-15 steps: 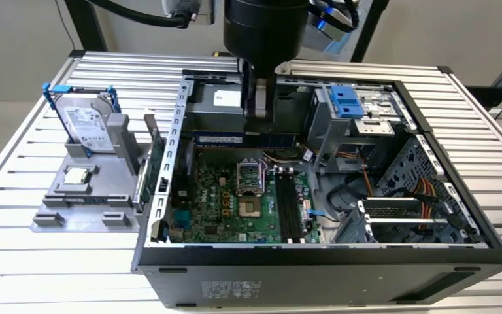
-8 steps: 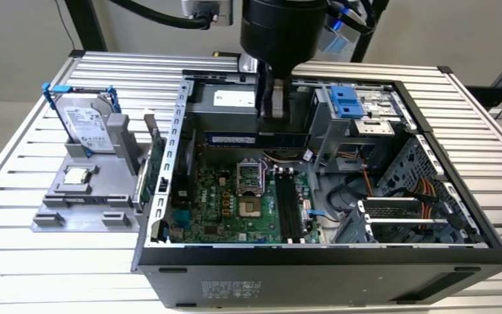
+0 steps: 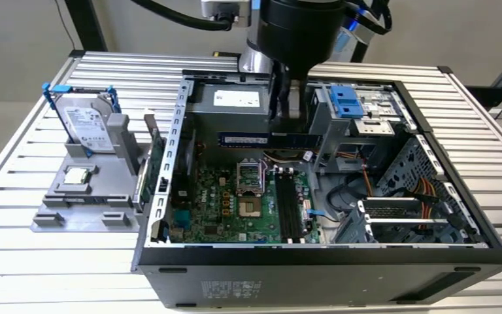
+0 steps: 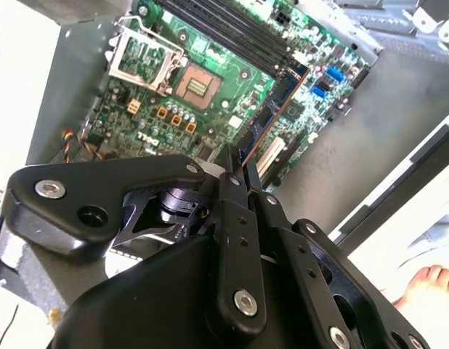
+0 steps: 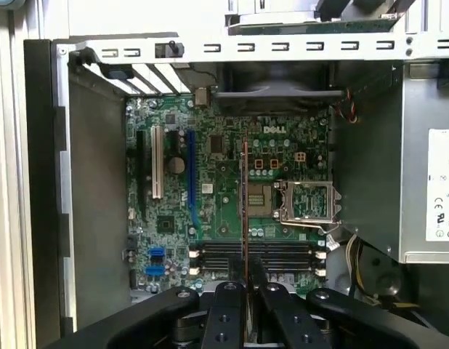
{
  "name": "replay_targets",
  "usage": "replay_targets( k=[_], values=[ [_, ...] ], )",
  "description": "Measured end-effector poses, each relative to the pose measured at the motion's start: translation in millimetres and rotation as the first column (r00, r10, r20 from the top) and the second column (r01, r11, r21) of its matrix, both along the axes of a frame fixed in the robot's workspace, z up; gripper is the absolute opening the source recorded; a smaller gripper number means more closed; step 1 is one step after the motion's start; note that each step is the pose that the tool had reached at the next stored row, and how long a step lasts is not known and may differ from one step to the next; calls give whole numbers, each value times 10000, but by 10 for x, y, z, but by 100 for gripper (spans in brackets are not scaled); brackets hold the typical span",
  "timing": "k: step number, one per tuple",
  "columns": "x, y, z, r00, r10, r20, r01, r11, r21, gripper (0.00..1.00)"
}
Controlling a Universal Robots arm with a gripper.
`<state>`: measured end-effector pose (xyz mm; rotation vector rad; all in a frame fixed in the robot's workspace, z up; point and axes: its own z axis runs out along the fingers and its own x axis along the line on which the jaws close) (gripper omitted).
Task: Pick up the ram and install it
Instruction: 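Pick up the ram and move it above insertion slot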
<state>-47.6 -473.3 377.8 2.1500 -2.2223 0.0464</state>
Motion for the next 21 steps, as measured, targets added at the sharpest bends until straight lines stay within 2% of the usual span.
replay_targets(
  k=[21],
  values=[
    [402, 7, -3, 10000, 0, 3, 0, 10000, 0, 0]
  ],
)
